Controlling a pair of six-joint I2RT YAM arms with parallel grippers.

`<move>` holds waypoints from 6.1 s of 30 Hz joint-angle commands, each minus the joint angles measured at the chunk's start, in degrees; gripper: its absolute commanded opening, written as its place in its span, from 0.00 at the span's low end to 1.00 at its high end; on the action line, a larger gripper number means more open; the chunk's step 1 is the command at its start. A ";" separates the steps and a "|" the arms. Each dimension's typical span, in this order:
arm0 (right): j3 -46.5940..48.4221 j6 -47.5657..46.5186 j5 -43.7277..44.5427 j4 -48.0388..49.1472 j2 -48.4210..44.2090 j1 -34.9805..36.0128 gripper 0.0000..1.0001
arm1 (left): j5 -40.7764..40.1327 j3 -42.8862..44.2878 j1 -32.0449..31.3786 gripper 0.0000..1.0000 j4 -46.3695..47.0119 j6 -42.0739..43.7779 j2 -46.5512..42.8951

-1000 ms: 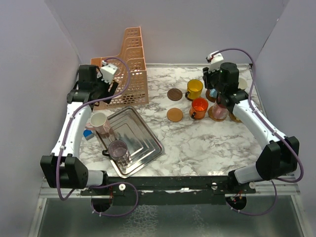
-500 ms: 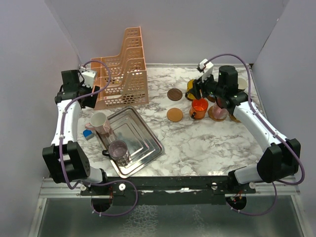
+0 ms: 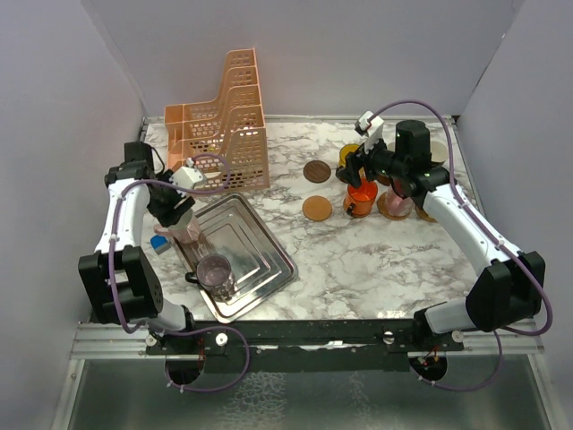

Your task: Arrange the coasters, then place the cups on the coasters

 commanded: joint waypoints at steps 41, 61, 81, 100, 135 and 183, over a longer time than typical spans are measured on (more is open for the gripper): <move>0.01 0.35 -1.09 0.58 1.58 -0.32 0.74 | 2.33 1.86 -6.58 0.36 -10.35 25.04 5.29; 0.02 0.76 -0.63 0.79 1.21 -0.32 0.74 | 6.98 11.61 -9.11 0.00 -17.06 19.16 1.84; 7.28 9.51 0.62 -1.33 2.82 -0.28 0.74 | 7.87 22.45 -36.10 0.00 15.58 -36.76 4.02; 10.98 15.72 4.11 -1.39 0.28 -0.23 0.67 | -8.23 33.31 -43.48 0.00 30.24 -61.25 19.32; 16.33 22.34 12.50 -3.70 12.36 4.49 0.34 | -37.84 35.49 -53.97 0.00 29.66 -75.52 22.06; 22.09 34.46 29.15 -7.81 20.43 4.78 0.01 | -19.09 27.57 -51.92 0.57 28.23 -54.03 8.92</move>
